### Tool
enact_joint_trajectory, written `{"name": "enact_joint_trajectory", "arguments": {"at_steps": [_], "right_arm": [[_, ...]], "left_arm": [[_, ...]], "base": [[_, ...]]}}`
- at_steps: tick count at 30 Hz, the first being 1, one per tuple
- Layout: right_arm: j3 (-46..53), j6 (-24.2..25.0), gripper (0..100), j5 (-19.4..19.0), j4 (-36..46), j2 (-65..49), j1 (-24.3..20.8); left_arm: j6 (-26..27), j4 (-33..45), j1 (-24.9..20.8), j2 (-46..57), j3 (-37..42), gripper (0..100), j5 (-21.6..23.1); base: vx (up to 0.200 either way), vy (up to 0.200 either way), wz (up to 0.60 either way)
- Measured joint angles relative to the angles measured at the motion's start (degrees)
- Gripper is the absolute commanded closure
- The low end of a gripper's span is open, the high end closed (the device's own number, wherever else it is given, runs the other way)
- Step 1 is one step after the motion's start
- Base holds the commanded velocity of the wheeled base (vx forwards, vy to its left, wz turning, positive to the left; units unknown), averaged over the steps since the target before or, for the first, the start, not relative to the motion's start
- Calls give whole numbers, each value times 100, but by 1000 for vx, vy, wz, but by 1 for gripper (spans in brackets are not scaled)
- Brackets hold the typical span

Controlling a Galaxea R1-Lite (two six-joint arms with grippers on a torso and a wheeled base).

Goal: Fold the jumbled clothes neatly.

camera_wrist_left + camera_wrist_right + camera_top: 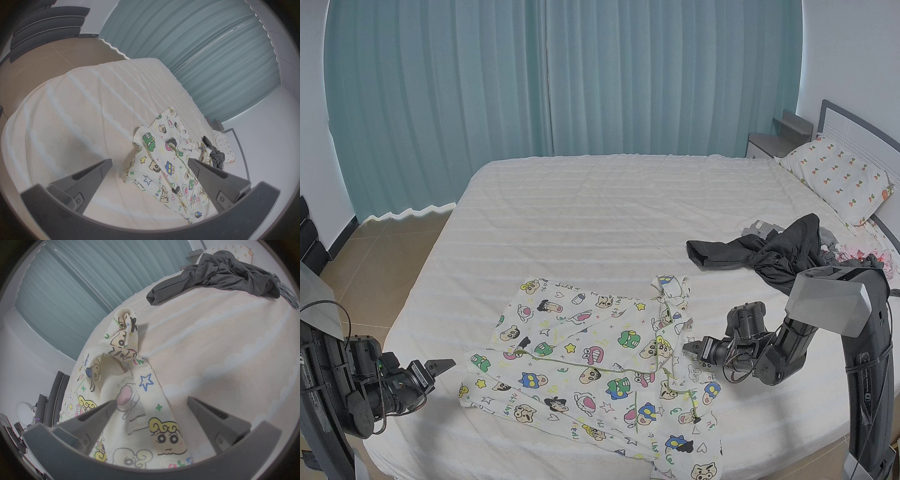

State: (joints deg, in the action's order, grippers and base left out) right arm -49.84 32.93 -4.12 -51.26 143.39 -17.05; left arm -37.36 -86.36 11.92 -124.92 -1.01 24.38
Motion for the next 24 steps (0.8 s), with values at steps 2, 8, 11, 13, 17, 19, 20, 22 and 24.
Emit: {"name": "enact_joint_trajectory", "arguments": {"at_steps": [2, 8, 11, 13, 17, 19, 20, 22, 24], "right_arm": [[-29, -102, 100, -6, 143, 6, -13], [-82, -160, 100, -22, 271, 5, -15], [-71, -127, 100, -26, 241, -24, -9], [-38, -110, 100, -22, 240, -57, 2], [113, -99, 100, 5, 161, -162, 55], [218, -96, 100, 13, 49, -221, 102], [277, -96, 100, 21, -30, -249, 132], [408, -101, 100, 29, -222, -295, 182], [546, -107, 100, 43, -444, -345, 239]], "left_arm": [[0, -2, 0, 0, 0, 0, 0], [-5, -2, 6, -2, 0, 0, -2], [-2, 0, 11, -9, 0, 0, -2], [-2, 0, 11, -17, 0, 0, -2], [1, -2, 9, -28, 0, 0, -5], [1, -2, 4, -33, 0, 0, -9], [1, 0, 4, -35, 0, 0, -11], [1, -2, 4, -38, 0, 0, -27], [4, -2, 0, -39, 0, 0, -51]], "base": [[0, 0, 0], [0, 0, 0], [0, 0, 0], [0, 0, 0], [0, 0, 0], [0, 0, 0], [0, 0, 0], [0, 0, 0], [0, 0, 0]]}}
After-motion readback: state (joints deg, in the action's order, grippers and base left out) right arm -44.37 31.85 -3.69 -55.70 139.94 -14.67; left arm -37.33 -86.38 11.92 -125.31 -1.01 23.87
